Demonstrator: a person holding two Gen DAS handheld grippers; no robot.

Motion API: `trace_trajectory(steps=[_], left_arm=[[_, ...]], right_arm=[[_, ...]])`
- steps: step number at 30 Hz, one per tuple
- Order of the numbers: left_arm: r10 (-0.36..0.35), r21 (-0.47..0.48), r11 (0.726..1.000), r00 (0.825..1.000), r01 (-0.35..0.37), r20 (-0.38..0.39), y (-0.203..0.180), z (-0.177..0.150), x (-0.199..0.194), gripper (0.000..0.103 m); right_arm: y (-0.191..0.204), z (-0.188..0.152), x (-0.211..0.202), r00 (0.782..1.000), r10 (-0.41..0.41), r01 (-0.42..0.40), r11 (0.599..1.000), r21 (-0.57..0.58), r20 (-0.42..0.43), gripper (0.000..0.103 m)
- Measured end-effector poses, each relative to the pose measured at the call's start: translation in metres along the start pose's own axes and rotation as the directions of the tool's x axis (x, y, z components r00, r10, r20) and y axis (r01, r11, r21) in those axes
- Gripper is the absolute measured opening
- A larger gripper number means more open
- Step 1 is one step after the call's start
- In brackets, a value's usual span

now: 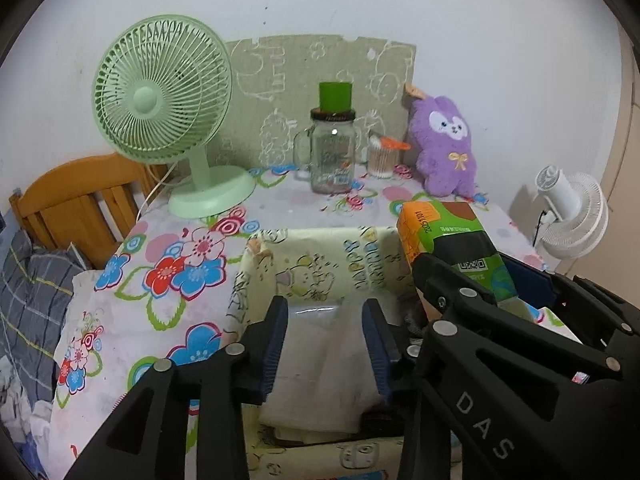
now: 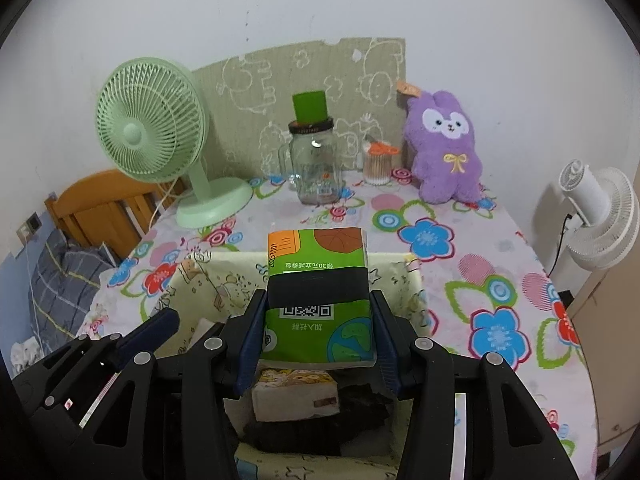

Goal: Organize soft objects
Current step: 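Open both tools to release the straw pack and green pack into the box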

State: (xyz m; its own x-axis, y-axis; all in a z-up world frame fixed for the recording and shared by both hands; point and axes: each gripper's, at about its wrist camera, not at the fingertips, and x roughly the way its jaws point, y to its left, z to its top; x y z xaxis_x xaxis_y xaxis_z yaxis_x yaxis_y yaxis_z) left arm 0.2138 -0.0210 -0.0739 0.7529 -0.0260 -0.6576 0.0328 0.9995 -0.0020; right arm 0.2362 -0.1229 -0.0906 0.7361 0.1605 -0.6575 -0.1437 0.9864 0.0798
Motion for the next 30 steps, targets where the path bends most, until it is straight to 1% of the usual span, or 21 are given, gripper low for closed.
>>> trace_trajectory(steps=[1,2,3,7,9,12,15,17,18,19,20,24,28,30], left_arm=[[0.004,-0.001,1.0,1.0,-0.004,-0.006,0.001,-0.001,0.002,0.047],[0.006,-0.003,1.0,1.0,-0.006,-0.011,0.002,-0.001,0.003,0.055],[0.007,-0.005,1.0,1.0,-0.007,-0.014,0.004,-0.002,0.005,0.059],[0.005,-0.002,1.0,1.0,-0.005,-0.018,0.007,-0.004,0.008,0.061],[0.001,0.012,1.0,1.0,-0.001,-0.017,0.005,-0.005,0.008,0.068],[0.015,0.013,1.0,1.0,-0.015,-0.016,0.005,-0.005,0.009,0.068],[0.015,0.01,1.0,1.0,-0.015,-0.015,0.005,-0.005,0.009,0.068],[0.012,0.014,1.0,1.0,-0.012,-0.015,0.005,-0.005,0.008,0.068],[0.005,0.013,1.0,1.0,-0.004,-0.014,0.005,-0.005,0.007,0.071],[-0.008,0.012,1.0,1.0,0.008,-0.013,0.005,-0.006,0.006,0.072],[-0.014,0.012,1.0,1.0,0.014,-0.012,0.005,-0.006,0.006,0.075],[-0.012,0.025,1.0,1.0,0.012,0.0,0.002,-0.006,-0.001,0.078],[-0.044,0.026,0.999,0.999,0.044,-0.003,-0.001,-0.007,-0.009,0.081],[-0.044,0.029,0.999,0.999,0.044,0.007,-0.003,-0.007,-0.014,0.082]], right_arm=[[0.001,0.0,0.002,1.0,0.003,-0.003,1.0,-0.002,-0.005,0.053],[0.002,-0.001,0.005,1.0,0.008,-0.008,1.0,-0.006,-0.01,0.053],[0.003,-0.001,0.007,1.0,0.01,-0.011,1.0,-0.009,-0.013,0.053],[0.007,-0.002,0.014,1.0,0.02,-0.02,1.0,-0.018,-0.021,0.053],[0.008,-0.003,0.018,0.999,0.018,-0.019,1.0,-0.015,-0.028,0.054],[0.009,-0.003,0.023,0.999,0.029,-0.029,1.0,-0.012,-0.044,0.055],[0.008,-0.004,0.025,0.999,0.02,-0.02,1.0,-0.007,-0.043,0.057],[0.007,-0.004,0.024,0.999,-0.006,0.006,1.0,-0.006,-0.041,0.066],[0.007,-0.004,0.022,0.999,-0.011,0.011,1.0,-0.009,-0.036,0.072],[0.008,-0.004,0.02,0.999,-0.009,0.009,1.0,-0.012,-0.03,0.084],[0.008,-0.004,0.018,1.0,-0.012,0.012,1.0,-0.01,-0.021,0.09],[0.007,-0.005,0.008,1.0,-0.025,0.025,1.0,-0.006,-0.006,0.09],[0.006,-0.007,-0.003,1.0,-0.018,0.018,1.0,-0.004,0.0,0.09],[0.005,-0.007,-0.011,1.0,-0.028,0.028,1.0,-0.007,0.009,0.091]])
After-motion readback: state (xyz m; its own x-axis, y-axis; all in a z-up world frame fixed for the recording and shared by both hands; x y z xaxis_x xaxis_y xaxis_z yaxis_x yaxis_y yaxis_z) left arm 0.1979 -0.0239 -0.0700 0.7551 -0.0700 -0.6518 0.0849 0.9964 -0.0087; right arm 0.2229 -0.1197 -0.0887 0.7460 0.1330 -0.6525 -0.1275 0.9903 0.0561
